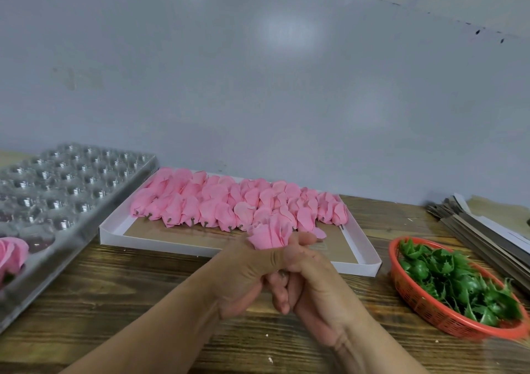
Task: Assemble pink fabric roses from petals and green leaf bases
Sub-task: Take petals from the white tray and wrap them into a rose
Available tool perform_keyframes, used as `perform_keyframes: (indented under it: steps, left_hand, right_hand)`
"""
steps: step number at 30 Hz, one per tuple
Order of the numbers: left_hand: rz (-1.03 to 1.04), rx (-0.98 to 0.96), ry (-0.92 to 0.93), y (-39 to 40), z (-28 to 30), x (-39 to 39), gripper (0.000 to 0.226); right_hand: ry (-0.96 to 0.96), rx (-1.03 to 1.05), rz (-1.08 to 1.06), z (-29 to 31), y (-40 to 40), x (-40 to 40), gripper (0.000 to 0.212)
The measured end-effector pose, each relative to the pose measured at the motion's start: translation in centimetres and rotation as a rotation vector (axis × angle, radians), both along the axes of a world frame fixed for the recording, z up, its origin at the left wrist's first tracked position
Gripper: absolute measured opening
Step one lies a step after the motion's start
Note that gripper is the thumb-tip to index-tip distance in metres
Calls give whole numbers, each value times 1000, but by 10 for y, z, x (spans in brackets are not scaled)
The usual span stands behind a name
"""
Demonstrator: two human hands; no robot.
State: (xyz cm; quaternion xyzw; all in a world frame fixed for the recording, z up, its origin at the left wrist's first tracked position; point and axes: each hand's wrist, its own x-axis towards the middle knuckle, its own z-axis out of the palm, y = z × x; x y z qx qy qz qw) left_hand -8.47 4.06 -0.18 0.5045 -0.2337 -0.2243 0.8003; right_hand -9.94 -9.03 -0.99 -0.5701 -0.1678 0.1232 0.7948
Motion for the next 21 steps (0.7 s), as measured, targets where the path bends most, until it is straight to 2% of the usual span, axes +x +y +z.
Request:
perform_keyframes:
  steps: [4,8,11,13,17,19,21]
  left_hand:
    - [-6,51,-26,2,1,-1,80]
    - [12,11,14,1,-1,0,76]
    - [61,-56,39,-3,-3,3,82]
    - [122,-80,26,-6,-4,5,71]
    - [249,-117,67,-6,-7,8,49]
    - [236,-157,105,-10,-7,6,41]
    - [256,-204,212,-15,-5,3,47]
  right_hand:
    - [26,23,20,-1,0,0,28]
    - [18,-35,26,-1,-1,1,18]
    - [-32,-178,-100,3,-2,1,28]
    - [-100,-224,-232,5,-5,2,28]
    - [-296,-267,-409,3,-3,2,5]
    - [-381,-299,-445,-2,5,0,18]
    - [-397,-287,-543,-7,13,-1,26]
